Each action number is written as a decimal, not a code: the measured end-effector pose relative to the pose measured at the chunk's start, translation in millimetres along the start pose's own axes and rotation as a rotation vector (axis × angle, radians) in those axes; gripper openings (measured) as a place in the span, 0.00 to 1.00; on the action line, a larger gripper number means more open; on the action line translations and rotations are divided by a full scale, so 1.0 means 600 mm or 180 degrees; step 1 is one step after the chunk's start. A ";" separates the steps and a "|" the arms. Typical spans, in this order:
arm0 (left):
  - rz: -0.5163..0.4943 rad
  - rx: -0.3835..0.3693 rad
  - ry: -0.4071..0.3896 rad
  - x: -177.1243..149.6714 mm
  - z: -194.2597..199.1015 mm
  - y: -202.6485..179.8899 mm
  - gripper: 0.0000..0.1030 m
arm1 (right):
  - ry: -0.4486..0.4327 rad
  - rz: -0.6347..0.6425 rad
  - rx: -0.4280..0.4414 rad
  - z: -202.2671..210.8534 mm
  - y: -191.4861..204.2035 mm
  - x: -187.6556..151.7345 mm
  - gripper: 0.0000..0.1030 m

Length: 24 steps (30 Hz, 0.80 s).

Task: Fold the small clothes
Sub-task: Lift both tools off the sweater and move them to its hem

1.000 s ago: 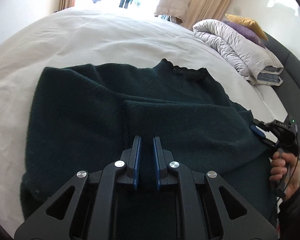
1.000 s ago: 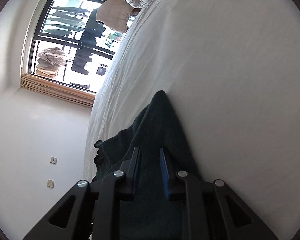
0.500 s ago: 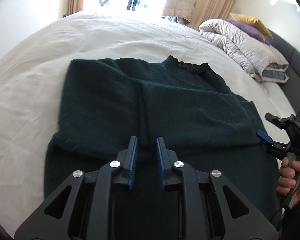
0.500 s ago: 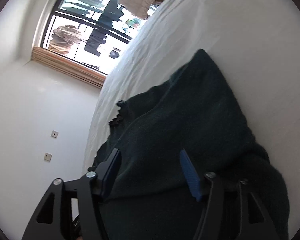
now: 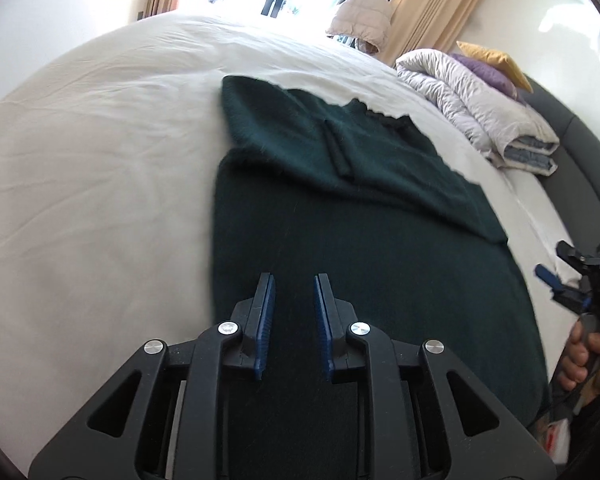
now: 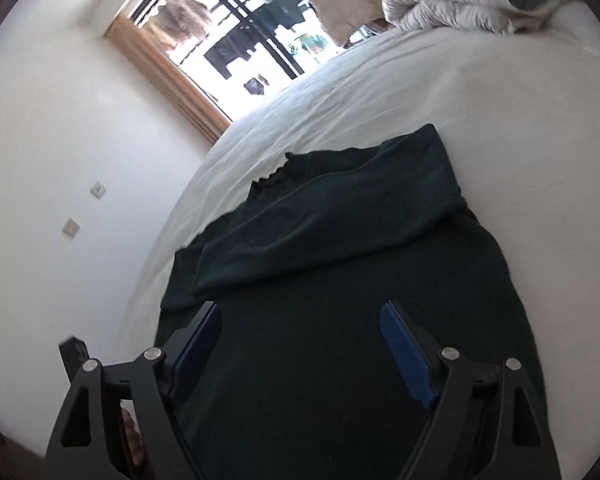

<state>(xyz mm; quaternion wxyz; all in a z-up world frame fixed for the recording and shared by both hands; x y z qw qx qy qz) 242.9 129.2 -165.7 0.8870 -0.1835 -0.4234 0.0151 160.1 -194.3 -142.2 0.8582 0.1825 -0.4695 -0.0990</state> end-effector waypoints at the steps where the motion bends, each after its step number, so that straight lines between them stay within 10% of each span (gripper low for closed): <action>1: -0.0059 0.0044 -0.0018 -0.015 0.023 0.000 0.19 | 0.0035 0.0092 -0.0023 0.020 0.005 -0.015 0.81; 4: -0.0424 0.0095 -0.0039 -0.066 0.098 -0.004 0.37 | 0.0058 0.0239 -0.0089 0.079 0.005 -0.059 0.81; 7: -0.0762 0.0228 -0.0200 -0.119 0.183 0.000 0.83 | 0.0024 0.0267 -0.0187 0.122 -0.002 -0.089 0.81; 16: -0.2782 0.0625 -0.0550 -0.254 0.315 -0.033 0.83 | -0.0070 0.0096 -0.0183 0.162 -0.005 -0.123 0.81; 24: -0.3803 0.0565 -0.0706 -0.322 0.336 -0.066 0.83 | -0.0060 0.0245 -0.0203 0.165 0.008 -0.120 0.81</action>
Point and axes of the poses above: each gripper's, at about its wrist camera, not at the fingertips, and z roughly against the way its jaws point, y to its left, x to its top, the point moved 3 cm from there along -z, roughly the way its jaws point, and after that the axes turned 13 degrees about -y, right-handed, at the moved point
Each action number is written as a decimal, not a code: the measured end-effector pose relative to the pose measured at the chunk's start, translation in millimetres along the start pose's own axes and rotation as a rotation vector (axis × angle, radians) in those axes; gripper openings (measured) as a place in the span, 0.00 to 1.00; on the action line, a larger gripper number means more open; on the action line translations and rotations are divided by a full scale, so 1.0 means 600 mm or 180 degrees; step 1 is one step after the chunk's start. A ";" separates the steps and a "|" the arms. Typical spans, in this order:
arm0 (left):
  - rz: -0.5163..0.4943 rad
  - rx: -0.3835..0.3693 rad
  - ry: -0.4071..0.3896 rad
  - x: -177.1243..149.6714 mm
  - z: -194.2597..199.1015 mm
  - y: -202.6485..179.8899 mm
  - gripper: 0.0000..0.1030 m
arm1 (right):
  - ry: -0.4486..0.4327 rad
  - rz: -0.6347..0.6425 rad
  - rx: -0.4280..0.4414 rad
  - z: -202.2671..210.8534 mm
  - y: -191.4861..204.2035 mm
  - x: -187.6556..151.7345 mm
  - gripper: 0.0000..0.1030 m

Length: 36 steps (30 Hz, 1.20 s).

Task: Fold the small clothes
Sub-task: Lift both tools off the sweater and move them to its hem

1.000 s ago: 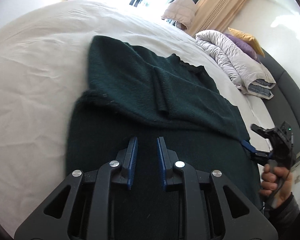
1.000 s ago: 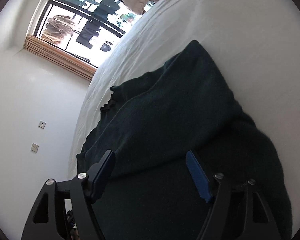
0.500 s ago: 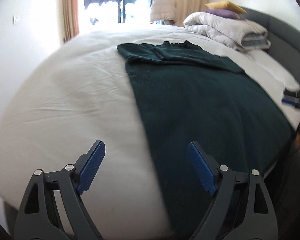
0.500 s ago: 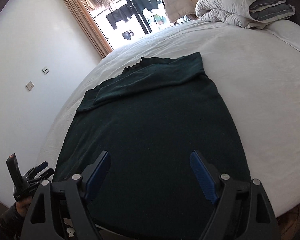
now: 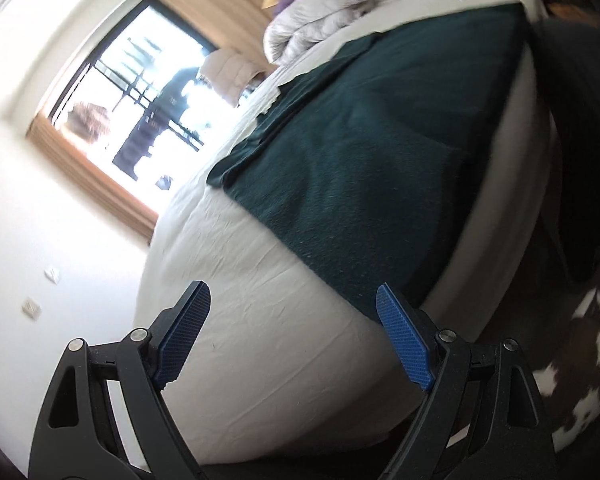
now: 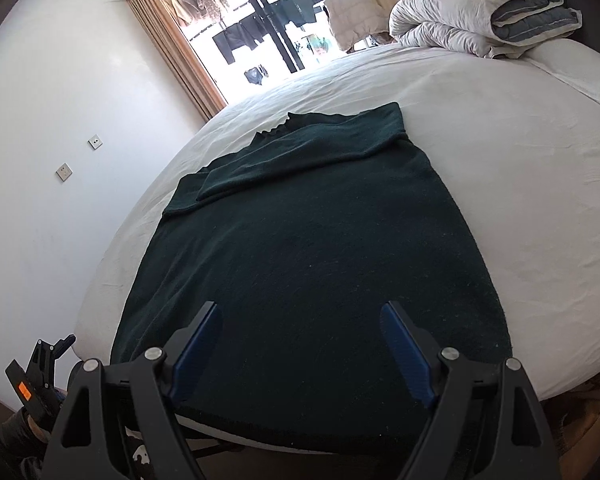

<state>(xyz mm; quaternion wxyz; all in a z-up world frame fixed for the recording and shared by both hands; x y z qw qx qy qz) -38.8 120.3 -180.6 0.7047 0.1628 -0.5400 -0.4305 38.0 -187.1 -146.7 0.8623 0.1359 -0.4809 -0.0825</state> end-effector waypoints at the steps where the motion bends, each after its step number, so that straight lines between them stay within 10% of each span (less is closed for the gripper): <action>1: -0.0135 -0.0005 -0.0024 0.002 -0.003 -0.006 0.83 | -0.0009 -0.0013 0.0000 0.002 -0.003 0.000 0.81; 13: -0.1334 0.0069 -0.0336 -0.033 0.029 -0.087 0.83 | -0.0006 -0.0072 -0.0032 0.005 -0.012 0.000 0.81; 19: -0.1277 0.0222 -0.0445 -0.016 0.022 -0.081 0.83 | 0.0030 -0.0062 -0.0021 0.003 -0.010 -0.006 0.81; 27: -0.0943 0.0256 -0.0571 0.024 0.002 -0.048 0.33 | -0.0007 -0.0008 -0.0050 0.013 -0.012 -0.002 0.81; 36: -0.0743 -0.0085 -0.0402 0.032 -0.021 -0.049 0.33 | 0.0096 0.0129 -0.0083 0.021 -0.018 -0.004 0.81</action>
Point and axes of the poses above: each gripper's, at about its wrist camera, not at the fingertips, and z roughly against the way its jaws point, y to its left, x to its top, the point moved 3 cm from there along -z, roughly the way its jaws point, and after that the axes turned 13 degrees about -y, right-handed, at the moved point
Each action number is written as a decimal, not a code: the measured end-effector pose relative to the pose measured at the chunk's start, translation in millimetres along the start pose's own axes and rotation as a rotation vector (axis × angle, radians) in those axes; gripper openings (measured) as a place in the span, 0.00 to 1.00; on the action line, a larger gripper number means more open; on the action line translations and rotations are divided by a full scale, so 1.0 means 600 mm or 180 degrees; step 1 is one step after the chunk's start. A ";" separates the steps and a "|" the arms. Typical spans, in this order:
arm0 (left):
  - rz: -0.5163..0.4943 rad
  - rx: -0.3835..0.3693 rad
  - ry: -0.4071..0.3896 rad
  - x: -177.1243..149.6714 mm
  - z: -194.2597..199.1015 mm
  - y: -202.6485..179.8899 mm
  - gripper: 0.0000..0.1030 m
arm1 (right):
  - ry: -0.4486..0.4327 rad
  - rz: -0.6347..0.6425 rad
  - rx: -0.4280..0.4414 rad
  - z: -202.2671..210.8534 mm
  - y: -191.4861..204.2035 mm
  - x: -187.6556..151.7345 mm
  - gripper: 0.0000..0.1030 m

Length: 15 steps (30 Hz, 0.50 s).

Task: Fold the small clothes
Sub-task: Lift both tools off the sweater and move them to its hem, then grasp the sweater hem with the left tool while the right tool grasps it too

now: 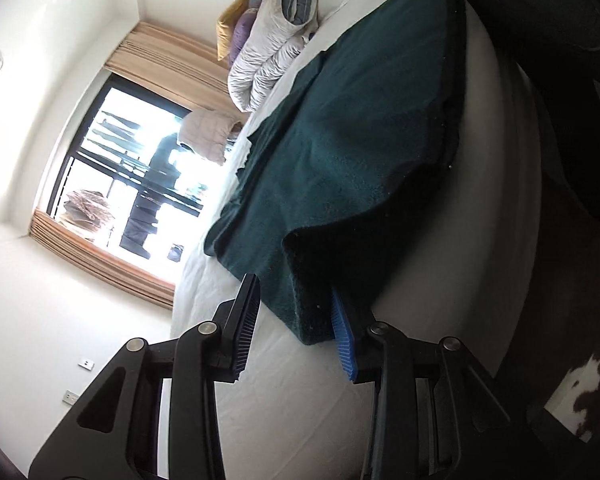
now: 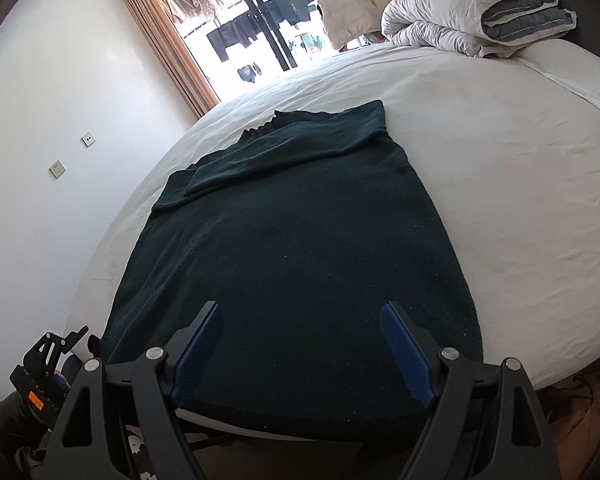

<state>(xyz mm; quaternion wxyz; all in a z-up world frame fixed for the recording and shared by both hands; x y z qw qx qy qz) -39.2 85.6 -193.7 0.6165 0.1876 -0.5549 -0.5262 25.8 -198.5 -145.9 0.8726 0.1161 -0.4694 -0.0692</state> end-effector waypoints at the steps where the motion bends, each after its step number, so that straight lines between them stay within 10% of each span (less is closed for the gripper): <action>1: 0.0052 -0.0050 0.0011 0.000 -0.002 0.001 0.33 | 0.0035 0.0101 -0.0006 0.002 0.003 0.000 0.81; 4: 0.0298 -0.0176 0.0056 0.003 0.005 0.007 0.32 | 0.0126 0.0536 -0.0067 0.018 0.009 0.006 0.81; 8: 0.1088 -0.0418 0.0232 -0.013 -0.020 0.047 0.06 | 0.0259 0.1104 -0.0043 0.048 0.021 0.000 0.81; 15: 0.2075 -0.0454 0.0325 -0.018 -0.044 0.113 0.05 | 0.0553 0.1965 -0.0043 0.057 0.054 -0.065 0.78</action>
Point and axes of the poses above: each gripper's, at about its wrist camera, not at the fingertips, and z roughly against the way its jaws point, y to its left, x to its top, the point moved 3 cm from there along -z, roughly the way its jaws point, and after that the axes turned 13 degrees about -y, right-handed, at the moved point
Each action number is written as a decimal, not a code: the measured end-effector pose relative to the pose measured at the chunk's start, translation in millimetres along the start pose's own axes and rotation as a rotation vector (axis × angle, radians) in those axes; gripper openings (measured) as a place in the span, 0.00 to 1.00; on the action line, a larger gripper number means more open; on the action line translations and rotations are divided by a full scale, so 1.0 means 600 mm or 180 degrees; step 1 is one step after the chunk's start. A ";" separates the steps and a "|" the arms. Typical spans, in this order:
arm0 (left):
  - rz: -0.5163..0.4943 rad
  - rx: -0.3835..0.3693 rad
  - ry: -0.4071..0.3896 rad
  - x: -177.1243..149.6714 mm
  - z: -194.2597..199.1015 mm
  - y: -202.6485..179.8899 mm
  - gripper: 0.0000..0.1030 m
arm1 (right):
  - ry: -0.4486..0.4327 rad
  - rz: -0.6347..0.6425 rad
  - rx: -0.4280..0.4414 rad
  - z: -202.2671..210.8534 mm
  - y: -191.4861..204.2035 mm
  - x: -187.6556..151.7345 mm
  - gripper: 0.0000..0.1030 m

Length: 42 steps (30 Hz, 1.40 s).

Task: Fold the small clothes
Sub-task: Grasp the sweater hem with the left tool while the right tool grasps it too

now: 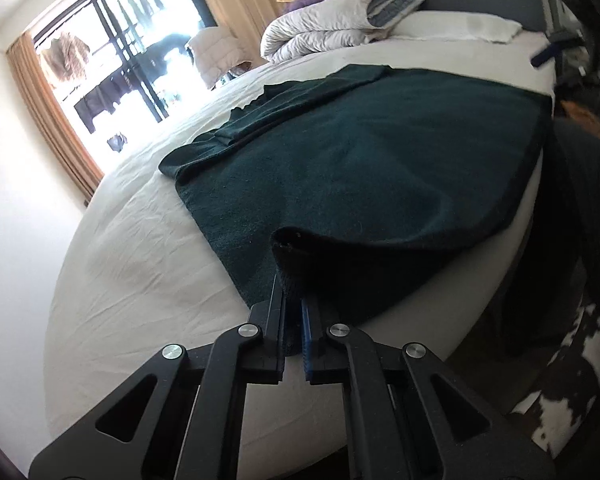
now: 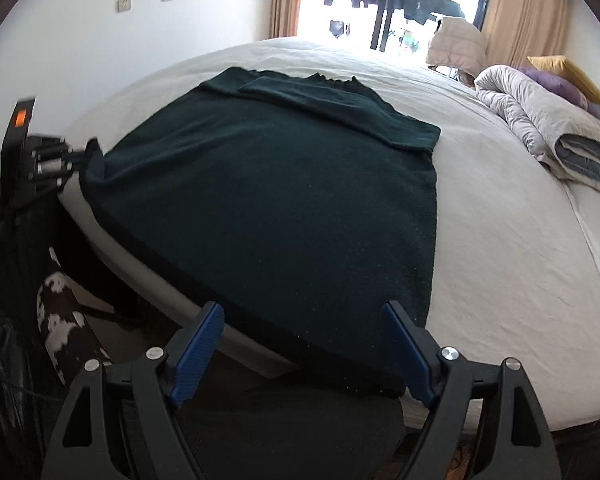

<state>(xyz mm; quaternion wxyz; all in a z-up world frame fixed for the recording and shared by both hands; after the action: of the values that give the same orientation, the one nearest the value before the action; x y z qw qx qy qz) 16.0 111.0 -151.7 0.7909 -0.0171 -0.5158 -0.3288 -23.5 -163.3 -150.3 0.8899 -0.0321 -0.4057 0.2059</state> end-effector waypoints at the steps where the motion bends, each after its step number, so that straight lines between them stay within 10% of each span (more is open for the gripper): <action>1: 0.0129 0.0000 -0.0005 0.007 -0.001 0.009 0.05 | 0.0039 0.0034 -0.0020 -0.005 0.003 -0.006 0.77; 8: 0.0963 0.0065 0.0020 0.044 -0.020 0.083 0.05 | 0.0339 0.0512 -0.0339 -0.019 -0.002 -0.035 0.64; 22: 0.1059 0.0185 0.0040 0.047 -0.048 0.104 0.05 | 0.0519 0.1201 -0.0348 -0.044 0.018 -0.060 0.54; 31: 0.1177 0.0211 0.0008 0.051 -0.057 0.119 0.05 | 0.0585 0.0956 -0.0512 -0.070 -0.027 -0.049 0.39; 36: 0.1175 0.0217 -0.0001 0.054 -0.060 0.122 0.05 | 0.0621 0.0866 -0.0467 -0.072 -0.035 -0.046 0.06; 42: 0.1271 0.0250 -0.0061 0.066 -0.053 0.139 0.05 | 0.0356 0.0566 -0.0492 -0.055 -0.074 0.004 0.04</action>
<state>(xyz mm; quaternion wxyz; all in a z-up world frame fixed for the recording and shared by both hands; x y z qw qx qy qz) 96.4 144.7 -108.1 0.8355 -0.0913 -0.5221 -0.1449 17.3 -199.2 -160.8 0.8843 -0.1478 -0.3657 0.2499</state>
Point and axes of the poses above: each gripper's, at about its wrist camera, not at the fingertips, and z roughly against the way its jaws point, y to its left, x to its top, the point moved 3 cm from there along -z, roughly the way its jaws point, and after that the axes turned 13 degrees about -y, right-handed, at the moved point
